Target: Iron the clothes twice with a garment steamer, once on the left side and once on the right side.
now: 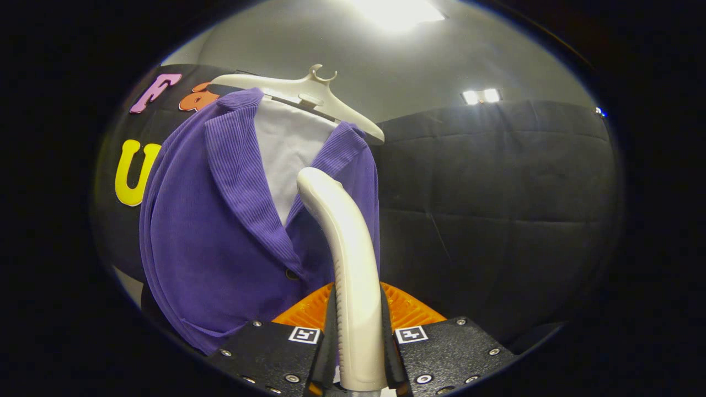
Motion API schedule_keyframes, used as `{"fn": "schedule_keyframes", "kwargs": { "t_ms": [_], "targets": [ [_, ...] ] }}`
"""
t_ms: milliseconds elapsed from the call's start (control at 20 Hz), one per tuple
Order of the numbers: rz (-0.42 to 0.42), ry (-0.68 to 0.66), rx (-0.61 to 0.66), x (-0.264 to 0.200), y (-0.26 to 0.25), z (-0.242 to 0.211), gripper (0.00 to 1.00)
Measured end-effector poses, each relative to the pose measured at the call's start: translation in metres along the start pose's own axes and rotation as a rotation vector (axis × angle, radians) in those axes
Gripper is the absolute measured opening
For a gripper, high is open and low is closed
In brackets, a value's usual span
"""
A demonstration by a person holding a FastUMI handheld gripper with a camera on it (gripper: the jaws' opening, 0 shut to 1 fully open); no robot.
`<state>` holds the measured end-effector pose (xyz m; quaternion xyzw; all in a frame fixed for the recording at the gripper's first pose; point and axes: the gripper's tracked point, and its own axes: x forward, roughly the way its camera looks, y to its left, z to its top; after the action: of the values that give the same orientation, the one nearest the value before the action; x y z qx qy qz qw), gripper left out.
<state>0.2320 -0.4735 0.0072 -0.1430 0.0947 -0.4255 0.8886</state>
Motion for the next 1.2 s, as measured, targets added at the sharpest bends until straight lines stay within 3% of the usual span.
{"fn": "schedule_keyframes", "kwargs": {
  "t_ms": [1200],
  "targets": [
    [0.002,0.274,-0.043,-0.035,-0.020,-0.192,0.35]
  ]
}}
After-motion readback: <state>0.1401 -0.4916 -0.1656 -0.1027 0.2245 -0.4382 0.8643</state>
